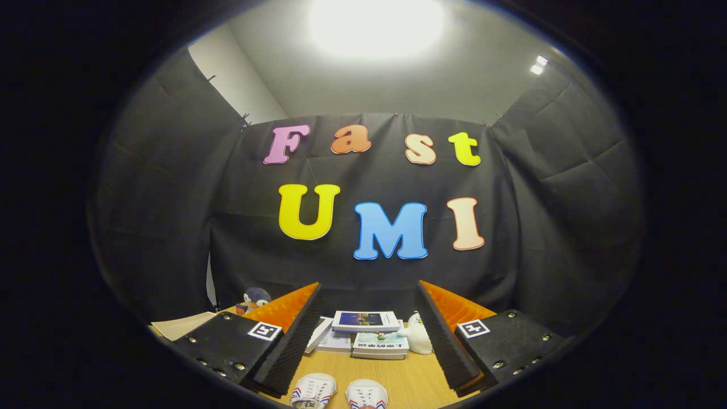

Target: Open the storage box then place both shoes into the box .Put the left shoe in first, then the right shoe, with the right side of both shoes facing outward in a uniform manner.

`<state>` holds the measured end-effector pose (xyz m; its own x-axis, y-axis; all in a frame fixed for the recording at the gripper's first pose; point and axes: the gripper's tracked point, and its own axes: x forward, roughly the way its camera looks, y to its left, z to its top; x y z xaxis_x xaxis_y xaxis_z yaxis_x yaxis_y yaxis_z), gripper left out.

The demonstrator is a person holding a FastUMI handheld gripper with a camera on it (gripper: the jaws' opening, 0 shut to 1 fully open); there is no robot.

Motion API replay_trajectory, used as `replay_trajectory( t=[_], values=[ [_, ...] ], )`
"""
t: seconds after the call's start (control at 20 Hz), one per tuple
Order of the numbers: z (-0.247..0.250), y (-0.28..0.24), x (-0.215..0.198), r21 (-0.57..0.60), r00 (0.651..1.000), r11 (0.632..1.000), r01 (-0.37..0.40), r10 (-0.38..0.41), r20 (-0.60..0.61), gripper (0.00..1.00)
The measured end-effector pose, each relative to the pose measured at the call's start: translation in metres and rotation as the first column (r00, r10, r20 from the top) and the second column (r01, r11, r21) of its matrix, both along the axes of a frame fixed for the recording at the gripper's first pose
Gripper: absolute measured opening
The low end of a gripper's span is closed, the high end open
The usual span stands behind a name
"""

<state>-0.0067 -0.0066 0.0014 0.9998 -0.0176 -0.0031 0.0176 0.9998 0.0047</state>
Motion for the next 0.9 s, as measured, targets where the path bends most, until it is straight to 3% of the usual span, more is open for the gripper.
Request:
replay_trajectory(
  t=[0.3,0.6,0.9],
  values=[
    [-0.018,0.033,-0.004,0.089,0.991,0.989,-0.116,0.121,-0.057,0.97],
    [-0.051,0.070,-0.016,0.243,0.957,0.949,-0.201,0.243,-0.156,0.97],
    [-0.095,0.108,-0.033,0.409,0.887,0.881,-0.237,0.368,-0.279,0.98]
  ],
)
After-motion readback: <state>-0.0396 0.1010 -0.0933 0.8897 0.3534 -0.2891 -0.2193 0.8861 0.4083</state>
